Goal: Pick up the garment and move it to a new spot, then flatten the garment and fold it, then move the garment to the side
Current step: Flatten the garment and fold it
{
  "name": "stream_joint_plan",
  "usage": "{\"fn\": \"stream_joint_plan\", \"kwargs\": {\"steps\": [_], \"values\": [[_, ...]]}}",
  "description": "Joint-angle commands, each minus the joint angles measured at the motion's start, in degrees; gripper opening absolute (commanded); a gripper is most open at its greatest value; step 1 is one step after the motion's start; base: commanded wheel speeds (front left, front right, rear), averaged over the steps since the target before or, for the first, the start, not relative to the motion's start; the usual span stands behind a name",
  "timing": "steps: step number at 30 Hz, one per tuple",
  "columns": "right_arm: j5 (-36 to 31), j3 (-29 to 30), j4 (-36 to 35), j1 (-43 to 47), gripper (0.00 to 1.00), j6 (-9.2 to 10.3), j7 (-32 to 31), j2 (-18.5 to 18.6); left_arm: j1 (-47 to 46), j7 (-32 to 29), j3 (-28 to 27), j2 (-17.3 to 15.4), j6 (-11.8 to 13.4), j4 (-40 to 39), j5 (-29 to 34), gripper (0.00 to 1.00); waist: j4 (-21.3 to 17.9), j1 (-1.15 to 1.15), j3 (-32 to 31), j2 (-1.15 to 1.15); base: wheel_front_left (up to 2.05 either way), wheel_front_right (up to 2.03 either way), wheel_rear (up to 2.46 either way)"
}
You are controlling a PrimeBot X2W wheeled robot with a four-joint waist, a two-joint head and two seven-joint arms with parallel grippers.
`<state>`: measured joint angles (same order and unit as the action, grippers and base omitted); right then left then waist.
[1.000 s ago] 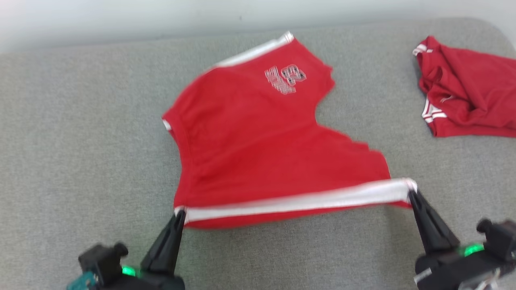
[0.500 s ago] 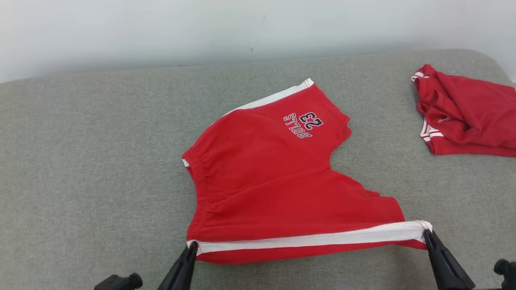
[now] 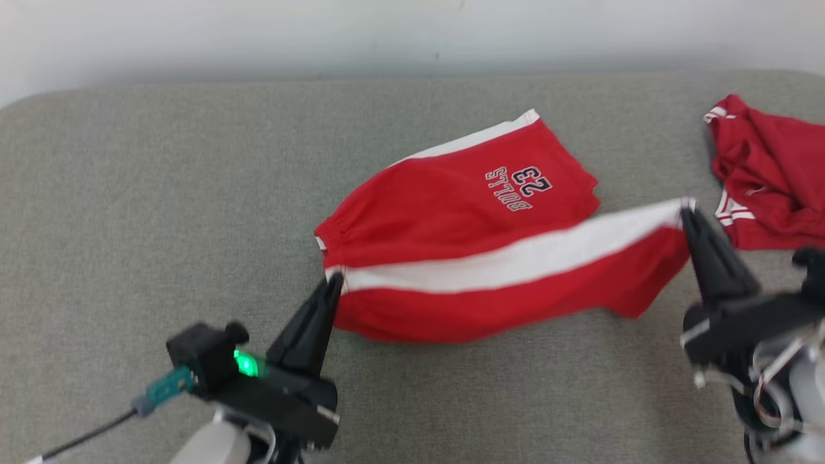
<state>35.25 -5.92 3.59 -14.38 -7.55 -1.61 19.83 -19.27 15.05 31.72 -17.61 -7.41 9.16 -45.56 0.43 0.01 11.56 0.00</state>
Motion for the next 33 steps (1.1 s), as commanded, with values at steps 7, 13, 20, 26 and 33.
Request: {"fn": "stream_joint_plan", "kwargs": {"steps": [7,13,20,26,33], "values": [[-0.6,-2.4,14.7,-20.6,0.0,0.17,-1.1,0.5,-11.5,0.2,0.3,2.8,-0.1,5.8,-2.8,0.0,4.4,-0.01,8.3,0.0,0.0,0.0,0.0],[-2.1,-5.4,28.0,-34.3,0.0,0.16,-0.5,-0.4,-19.3,0.2,1.8,5.1,0.0,11.8,-3.9,0.0,7.0,-0.01,12.8,0.0,0.0,0.0,0.0],[-4.0,-8.8,39.8,-44.0,0.0,0.17,2.1,-1.0,-23.6,0.2,1.7,7.0,0.0,15.6,-3.5,0.0,8.2,-0.01,15.3,0.0,0.0,0.0,0.0],[-5.3,-11.9,48.7,-49.8,0.0,0.17,5.4,-1.4,-25.4,0.2,1.7,7.9,0.0,17.1,-2.9,0.0,8.5,-0.01,16.0,0.0,0.0,0.0,0.0],[-5.1,-15.2,55.8,-54.0,0.0,0.17,8.2,-1.9,-26.1,0.2,1.7,8.6,0.0,17.5,-1.8,0.0,8.5,-0.01,16.3,0.0,0.0,0.0,0.0]]}}
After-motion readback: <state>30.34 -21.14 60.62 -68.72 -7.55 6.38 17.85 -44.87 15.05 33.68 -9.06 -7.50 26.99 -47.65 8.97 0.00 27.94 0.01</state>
